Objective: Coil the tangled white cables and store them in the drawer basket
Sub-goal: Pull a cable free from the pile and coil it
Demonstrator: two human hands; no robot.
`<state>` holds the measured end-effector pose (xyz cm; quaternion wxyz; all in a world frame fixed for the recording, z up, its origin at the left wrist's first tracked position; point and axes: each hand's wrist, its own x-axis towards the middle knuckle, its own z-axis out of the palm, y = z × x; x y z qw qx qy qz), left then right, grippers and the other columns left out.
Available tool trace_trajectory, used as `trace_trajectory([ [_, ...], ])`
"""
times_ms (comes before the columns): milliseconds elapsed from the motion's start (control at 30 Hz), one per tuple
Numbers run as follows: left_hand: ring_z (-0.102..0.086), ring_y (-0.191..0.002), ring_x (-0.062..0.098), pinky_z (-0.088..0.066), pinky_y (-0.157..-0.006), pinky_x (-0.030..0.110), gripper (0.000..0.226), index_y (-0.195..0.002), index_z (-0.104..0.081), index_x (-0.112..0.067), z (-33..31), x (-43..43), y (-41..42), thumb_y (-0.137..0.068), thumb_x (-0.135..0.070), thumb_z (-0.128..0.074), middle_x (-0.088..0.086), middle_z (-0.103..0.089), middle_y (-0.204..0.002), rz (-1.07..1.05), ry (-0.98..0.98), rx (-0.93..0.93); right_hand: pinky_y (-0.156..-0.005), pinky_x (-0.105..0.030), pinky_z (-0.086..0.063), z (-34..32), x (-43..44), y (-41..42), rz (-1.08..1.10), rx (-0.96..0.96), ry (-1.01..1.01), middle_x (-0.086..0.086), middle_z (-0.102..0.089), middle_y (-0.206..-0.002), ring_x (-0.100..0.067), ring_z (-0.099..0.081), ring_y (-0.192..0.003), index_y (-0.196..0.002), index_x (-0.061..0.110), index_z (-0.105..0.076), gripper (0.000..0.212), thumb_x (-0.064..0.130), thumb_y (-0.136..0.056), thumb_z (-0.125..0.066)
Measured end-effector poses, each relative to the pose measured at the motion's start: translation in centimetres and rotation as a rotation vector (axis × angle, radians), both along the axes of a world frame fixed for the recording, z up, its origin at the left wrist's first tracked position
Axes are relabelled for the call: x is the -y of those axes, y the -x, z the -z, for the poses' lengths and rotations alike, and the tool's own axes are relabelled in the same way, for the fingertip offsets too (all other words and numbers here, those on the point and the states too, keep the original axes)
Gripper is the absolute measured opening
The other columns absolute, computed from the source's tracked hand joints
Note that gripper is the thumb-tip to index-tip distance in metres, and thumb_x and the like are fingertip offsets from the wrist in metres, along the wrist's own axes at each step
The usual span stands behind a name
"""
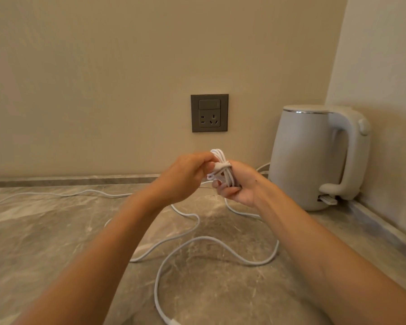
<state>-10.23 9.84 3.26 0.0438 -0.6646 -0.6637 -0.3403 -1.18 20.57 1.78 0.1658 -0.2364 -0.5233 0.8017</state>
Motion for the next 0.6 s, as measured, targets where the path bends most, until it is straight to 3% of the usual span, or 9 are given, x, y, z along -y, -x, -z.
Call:
trace_trajectory([
  [200,-0.052,-0.060,-0.004,-0.042,-0.064,0.015,0.021,-0.083,-0.063,-0.019,-0.1,-0.1,0.3,-0.089,-0.001,-0.053,-0.010,-0.059,-0.070,-0.007,-0.049,0.199,-0.026,-0.008,-0.014,-0.3,0.6,-0.2,-0.182,-0.003,0.080,-0.006,-0.047,-0.044,-0.004,-0.035,-0.029,-0.068,0.004,-0.048,0.032,0.014,-0.097,-0.036],
  [400,-0.059,-0.066,0.019,-0.053,-0.071,0.039,0.017,-0.077,-0.061,-0.021,0.1,-0.2,-0.2,-0.087,-0.008,-0.060,0.009,-0.066,-0.077,-0.119,-0.113,0.348,-0.024,-0.008,-0.015,0.3,0.8,0.2,-0.271,-0.029,0.184,-0.007,-0.042,-0.045,-0.002,-0.030,-0.027,-0.066,0.004,-0.047,0.040,0.024,-0.098,-0.034],
  [600,-0.060,-0.071,0.018,-0.053,-0.071,0.034,0.009,-0.074,-0.065,-0.012,0.1,-0.5,-0.8,-0.082,-0.009,-0.065,0.006,-0.068,-0.082,-0.236,-0.258,0.303,-0.023,-0.008,-0.014,0.3,0.9,0.3,-0.290,-0.080,0.243,-0.005,-0.039,-0.045,-0.002,-0.029,-0.024,-0.047,0.005,-0.053,0.062,0.033,-0.098,-0.032],
])
